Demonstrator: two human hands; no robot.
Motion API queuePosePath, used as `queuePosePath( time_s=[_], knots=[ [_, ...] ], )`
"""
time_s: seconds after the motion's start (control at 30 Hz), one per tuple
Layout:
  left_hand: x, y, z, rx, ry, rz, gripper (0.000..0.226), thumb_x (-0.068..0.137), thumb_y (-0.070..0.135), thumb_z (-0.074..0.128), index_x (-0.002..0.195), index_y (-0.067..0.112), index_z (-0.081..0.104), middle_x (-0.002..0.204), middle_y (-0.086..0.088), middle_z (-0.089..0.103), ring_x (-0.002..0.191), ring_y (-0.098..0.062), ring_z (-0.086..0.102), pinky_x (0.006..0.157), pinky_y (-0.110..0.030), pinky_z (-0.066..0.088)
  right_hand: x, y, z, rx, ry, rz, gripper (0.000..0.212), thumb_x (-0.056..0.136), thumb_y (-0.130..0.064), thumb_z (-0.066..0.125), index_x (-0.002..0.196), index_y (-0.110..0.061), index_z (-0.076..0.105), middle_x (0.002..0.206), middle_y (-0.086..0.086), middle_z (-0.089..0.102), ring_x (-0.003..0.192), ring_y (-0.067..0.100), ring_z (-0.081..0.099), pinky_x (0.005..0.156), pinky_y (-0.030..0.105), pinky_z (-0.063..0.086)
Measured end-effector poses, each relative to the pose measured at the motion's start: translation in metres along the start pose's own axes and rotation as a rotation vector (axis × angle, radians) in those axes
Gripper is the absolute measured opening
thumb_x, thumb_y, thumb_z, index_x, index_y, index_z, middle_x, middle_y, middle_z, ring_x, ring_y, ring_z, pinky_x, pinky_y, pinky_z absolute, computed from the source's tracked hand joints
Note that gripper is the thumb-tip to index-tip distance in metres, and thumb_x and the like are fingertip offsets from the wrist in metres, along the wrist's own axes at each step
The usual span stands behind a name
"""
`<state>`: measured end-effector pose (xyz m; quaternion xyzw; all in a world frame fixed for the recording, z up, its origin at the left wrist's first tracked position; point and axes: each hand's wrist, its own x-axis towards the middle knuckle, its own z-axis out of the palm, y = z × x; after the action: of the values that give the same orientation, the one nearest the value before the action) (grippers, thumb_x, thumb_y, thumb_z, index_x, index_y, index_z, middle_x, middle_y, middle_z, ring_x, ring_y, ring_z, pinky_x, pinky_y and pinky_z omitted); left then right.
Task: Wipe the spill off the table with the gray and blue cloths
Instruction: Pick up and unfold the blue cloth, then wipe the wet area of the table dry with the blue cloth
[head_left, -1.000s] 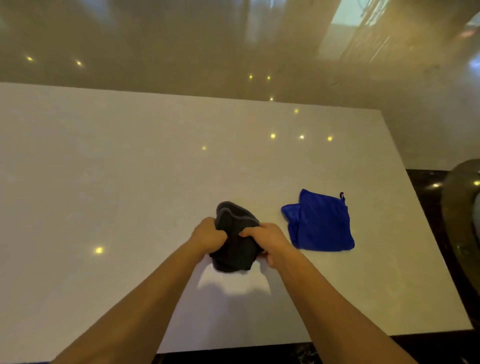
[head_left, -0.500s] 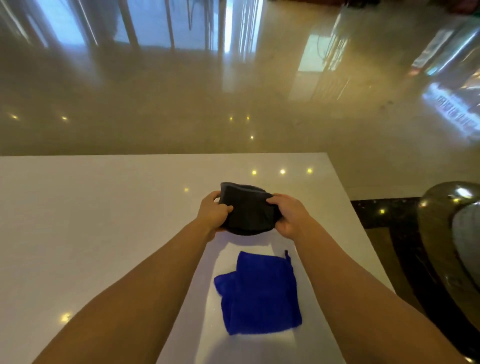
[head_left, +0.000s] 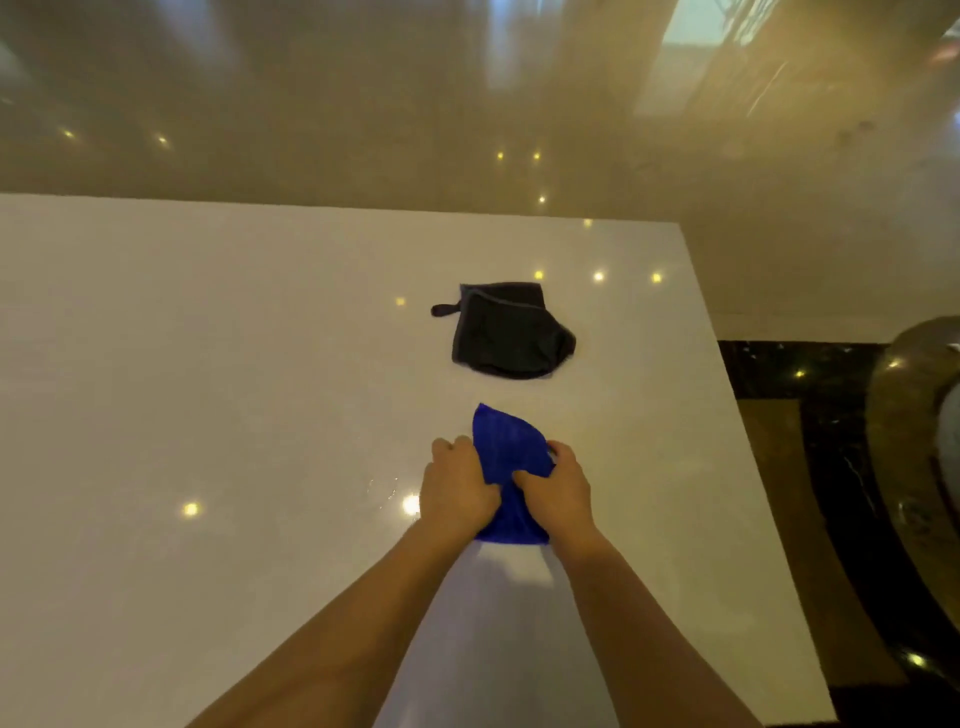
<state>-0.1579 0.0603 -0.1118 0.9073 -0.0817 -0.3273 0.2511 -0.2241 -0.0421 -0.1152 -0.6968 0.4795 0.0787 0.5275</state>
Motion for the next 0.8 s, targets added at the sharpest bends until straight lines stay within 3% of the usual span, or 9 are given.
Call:
queuePosePath(
  time_s=[0.07, 0.13, 0.2, 0.33, 0.47, 0.53, 0.63, 0.7, 0.8],
  knots=[
    [-0.008, -0.01, -0.005, -0.25, -0.06, -0.055, 0.025, 0.083, 0.007, 0.063, 0.105, 0.011, 0.051, 0.108, -0.01, 0.061, 0.084, -0.017, 0.061, 0.068, -0.027, 0.051, -0.014, -0.004, 0.008, 0.017, -0.029, -0.009, 0.032, 0.087, -0.003, 0.063, 0.12, -0.006, 0.062, 0.114, 0.011, 0.072, 0.105, 0.036, 0.069, 0.089, 0.05, 0.059],
    [-0.015, -0.029, -0.023, -0.537, -0.184, -0.139, 0.031, 0.082, 0.002, 0.064, 0.11, 0.011, 0.054, 0.111, -0.01, 0.067, 0.093, -0.022, 0.066, 0.08, -0.038, 0.058, -0.027, -0.015, 0.015, -0.035, -0.043, -0.07, 0.02, 0.088, -0.002, 0.059, 0.105, -0.009, 0.067, 0.1, 0.011, 0.074, 0.096, 0.034, 0.071, 0.087, 0.053, 0.059],
    [-0.023, -0.054, -0.054, -0.77, -0.256, -0.166, 0.045, 0.082, 0.0, 0.068, 0.124, 0.014, 0.057, 0.119, -0.01, 0.069, 0.106, -0.03, 0.068, 0.092, -0.048, 0.058, -0.038, -0.032, 0.021, -0.01, -0.069, -0.122, 0.02, 0.092, -0.002, 0.059, 0.104, -0.016, 0.068, 0.102, 0.007, 0.074, 0.096, 0.029, 0.07, 0.089, 0.053, 0.059],
    [-0.032, -0.112, -0.122, -0.967, -0.26, -0.109, 0.049, 0.083, 0.006, 0.075, 0.125, 0.027, 0.062, 0.118, -0.007, 0.074, 0.104, -0.032, 0.072, 0.087, -0.05, 0.06, -0.051, -0.063, 0.051, 0.203, -0.288, -0.075, 0.027, 0.097, -0.003, 0.062, 0.114, -0.023, 0.065, 0.119, 0.002, 0.07, 0.107, 0.025, 0.068, 0.091, 0.05, 0.061],
    [-0.027, -0.155, -0.154, -0.659, -0.113, -0.109, 0.056, 0.085, 0.021, 0.076, 0.135, 0.023, 0.051, 0.127, -0.006, 0.063, 0.11, -0.028, 0.065, 0.093, -0.044, 0.056, -0.054, -0.075, 0.097, -0.13, -0.167, -0.249, 0.048, 0.097, -0.003, 0.061, 0.139, -0.025, 0.052, 0.137, 0.0, 0.055, 0.112, 0.015, 0.06, 0.083, 0.021, 0.056],
    [-0.022, -0.187, -0.163, -0.519, 0.157, -0.143, 0.054, 0.089, 0.027, 0.072, 0.138, 0.018, 0.05, 0.135, -0.008, 0.058, 0.121, -0.029, 0.058, 0.102, -0.041, 0.048, -0.059, -0.069, 0.122, -0.521, 0.094, -0.468, 0.055, 0.1, -0.015, 0.059, 0.152, -0.021, 0.043, 0.153, 0.004, 0.043, 0.132, 0.022, 0.051, 0.101, 0.03, 0.049],
    [-0.026, -0.246, -0.164, -0.316, 0.656, -0.31, 0.058, 0.094, 0.035, 0.062, 0.142, 0.007, 0.047, 0.149, -0.02, 0.046, 0.137, -0.037, 0.043, 0.11, -0.039, 0.034, -0.064, -0.046, 0.172, -0.935, -0.077, -0.861, 0.068, 0.1, -0.05, 0.049, 0.16, -0.026, 0.029, 0.17, 0.01, 0.023, 0.155, 0.04, 0.021, 0.124, 0.056, 0.022],
    [-0.029, -0.281, -0.148, -0.06, 0.642, -0.463, 0.078, 0.095, 0.053, 0.047, 0.152, 0.003, 0.03, 0.161, -0.027, 0.024, 0.148, -0.045, 0.02, 0.12, -0.051, 0.02, -0.057, -0.036, 0.202, -1.103, -0.204, -0.803, 0.079, 0.098, -0.069, 0.03, 0.165, -0.034, 0.006, 0.174, 0.009, -0.007, 0.158, 0.041, -0.011, 0.125, 0.063, -0.005],
    [-0.031, -0.307, -0.116, 0.17, 0.554, -0.484, 0.088, 0.094, 0.069, 0.017, 0.159, 0.012, 0.002, 0.168, -0.02, -0.004, 0.154, -0.039, -0.007, 0.124, -0.053, -0.002, -0.062, -0.01, 0.223, -1.107, -0.108, -0.818, 0.078, 0.096, -0.071, 0.03, 0.164, -0.034, 0.021, 0.173, 0.012, 0.009, 0.158, 0.045, 0.0, 0.122, 0.069, 0.003]
  ],
)
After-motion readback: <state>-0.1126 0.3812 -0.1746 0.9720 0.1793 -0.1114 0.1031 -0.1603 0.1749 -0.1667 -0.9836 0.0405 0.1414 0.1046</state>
